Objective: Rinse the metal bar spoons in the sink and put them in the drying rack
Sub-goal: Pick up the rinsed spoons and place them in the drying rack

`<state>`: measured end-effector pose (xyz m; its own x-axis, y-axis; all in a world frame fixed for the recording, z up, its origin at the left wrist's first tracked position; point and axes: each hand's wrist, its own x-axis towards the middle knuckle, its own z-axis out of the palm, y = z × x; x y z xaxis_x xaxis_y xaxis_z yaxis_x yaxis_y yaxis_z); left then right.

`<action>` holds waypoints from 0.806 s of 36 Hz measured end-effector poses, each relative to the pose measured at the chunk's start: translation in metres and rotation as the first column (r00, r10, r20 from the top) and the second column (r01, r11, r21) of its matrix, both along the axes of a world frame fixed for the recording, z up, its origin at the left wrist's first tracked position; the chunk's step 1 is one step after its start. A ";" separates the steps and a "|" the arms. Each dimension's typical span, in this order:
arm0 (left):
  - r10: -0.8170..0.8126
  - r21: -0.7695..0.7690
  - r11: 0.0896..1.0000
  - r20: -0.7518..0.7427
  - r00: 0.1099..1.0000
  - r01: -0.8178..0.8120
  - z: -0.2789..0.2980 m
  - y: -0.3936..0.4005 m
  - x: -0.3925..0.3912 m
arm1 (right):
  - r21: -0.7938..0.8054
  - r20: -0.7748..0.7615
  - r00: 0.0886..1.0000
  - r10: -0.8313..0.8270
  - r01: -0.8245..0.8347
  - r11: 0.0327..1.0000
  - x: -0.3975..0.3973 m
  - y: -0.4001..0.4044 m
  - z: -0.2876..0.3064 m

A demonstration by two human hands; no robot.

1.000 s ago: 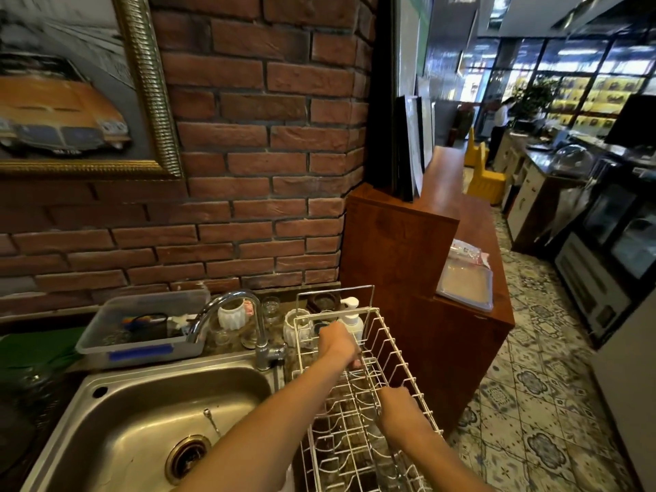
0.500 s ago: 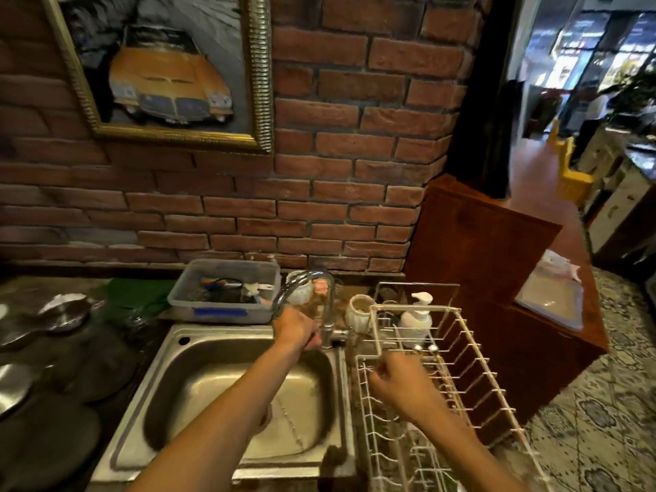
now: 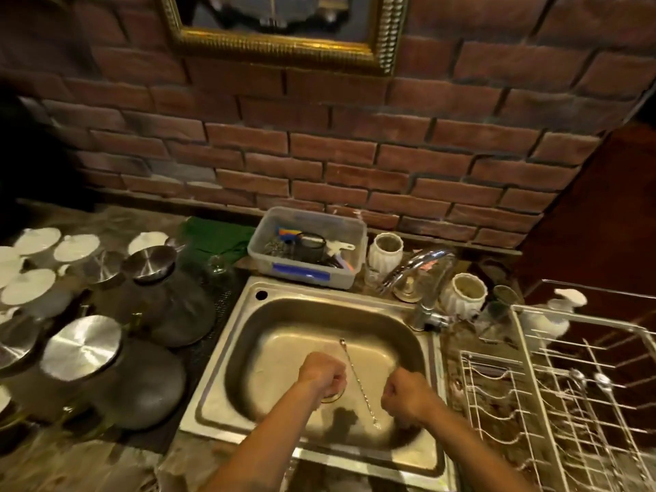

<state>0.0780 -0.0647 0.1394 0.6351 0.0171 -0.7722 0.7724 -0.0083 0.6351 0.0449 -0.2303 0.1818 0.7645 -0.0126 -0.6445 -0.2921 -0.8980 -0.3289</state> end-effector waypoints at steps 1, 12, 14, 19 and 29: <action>-0.013 -0.001 1.000 -0.020 1.000 0.013 -0.009 0.001 0.001 | 0.005 -0.013 1.000 -0.022 0.022 1.000 0.006 -0.001 -0.011; 0.038 -0.028 0.999 -0.208 0.977 -0.044 -0.103 0.006 0.010 | -0.056 -0.035 0.997 -0.075 0.073 0.996 0.043 -0.009 -0.158; 0.028 -0.031 0.999 -0.230 0.973 -0.036 -0.119 0.007 0.015 | -0.052 -0.037 0.994 -0.100 0.098 0.994 0.047 -0.007 -0.181; 0.037 -0.016 0.999 -0.213 0.976 -0.041 -0.145 0.005 0.020 | -0.040 -0.078 0.976 -0.203 0.201 0.979 0.048 -0.002 -0.227; 0.047 -0.038 0.998 -0.237 0.970 -0.058 -0.178 -0.008 0.029 | -0.117 0.009 0.980 -0.197 0.196 0.974 0.044 0.003 -0.251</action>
